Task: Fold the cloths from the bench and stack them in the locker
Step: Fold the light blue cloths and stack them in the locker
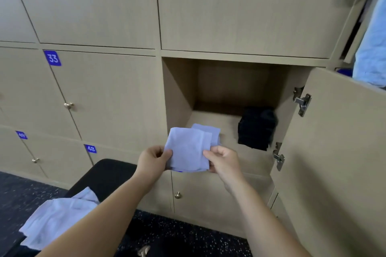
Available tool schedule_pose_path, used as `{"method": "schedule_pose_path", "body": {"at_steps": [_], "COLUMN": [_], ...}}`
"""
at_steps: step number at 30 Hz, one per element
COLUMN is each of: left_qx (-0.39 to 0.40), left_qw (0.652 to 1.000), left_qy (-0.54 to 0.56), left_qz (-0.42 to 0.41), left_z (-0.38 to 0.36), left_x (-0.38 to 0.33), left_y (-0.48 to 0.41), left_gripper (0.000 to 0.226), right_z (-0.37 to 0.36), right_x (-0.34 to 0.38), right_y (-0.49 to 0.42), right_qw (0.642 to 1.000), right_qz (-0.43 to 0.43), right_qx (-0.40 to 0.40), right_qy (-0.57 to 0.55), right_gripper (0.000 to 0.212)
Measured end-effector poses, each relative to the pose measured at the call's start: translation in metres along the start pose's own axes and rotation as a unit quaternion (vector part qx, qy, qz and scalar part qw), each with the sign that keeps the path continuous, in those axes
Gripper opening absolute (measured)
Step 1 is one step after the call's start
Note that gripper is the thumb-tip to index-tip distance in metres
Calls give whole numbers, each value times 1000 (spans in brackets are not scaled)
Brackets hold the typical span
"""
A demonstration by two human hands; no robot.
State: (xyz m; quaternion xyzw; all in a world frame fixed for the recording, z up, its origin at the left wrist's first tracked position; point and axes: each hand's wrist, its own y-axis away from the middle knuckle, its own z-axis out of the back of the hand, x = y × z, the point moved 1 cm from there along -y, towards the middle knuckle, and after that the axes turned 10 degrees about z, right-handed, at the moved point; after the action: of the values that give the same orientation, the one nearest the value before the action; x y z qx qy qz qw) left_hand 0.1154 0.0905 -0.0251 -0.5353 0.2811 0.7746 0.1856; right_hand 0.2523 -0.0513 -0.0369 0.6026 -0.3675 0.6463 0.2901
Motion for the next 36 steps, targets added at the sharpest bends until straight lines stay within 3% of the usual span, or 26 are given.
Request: {"method": "schedule_pose_path", "body": {"at_steps": [5, 8, 19, 36], "left_qx": [28, 47, 27, 30], "left_qw": [997, 996, 996, 993], "left_qy": [-67, -75, -85, -112], "left_qz": [1, 8, -28, -28], "left_z": [-29, -46, -87, -100], "left_x": [-8, -16, -43, -4], "left_y": [-36, -66, -170, -219], "left_gripper": [18, 25, 8, 26], "right_z": [11, 18, 31, 25], "right_x": [-27, -40, -63, -98], "right_y": [-35, -64, -173, -188], "right_qw": [998, 994, 984, 981], "right_qz": [2, -1, -12, -17], "right_qx": [-48, -78, -105, -93], "right_qy": [32, 73, 142, 172], "right_gripper": [29, 22, 24, 19]}}
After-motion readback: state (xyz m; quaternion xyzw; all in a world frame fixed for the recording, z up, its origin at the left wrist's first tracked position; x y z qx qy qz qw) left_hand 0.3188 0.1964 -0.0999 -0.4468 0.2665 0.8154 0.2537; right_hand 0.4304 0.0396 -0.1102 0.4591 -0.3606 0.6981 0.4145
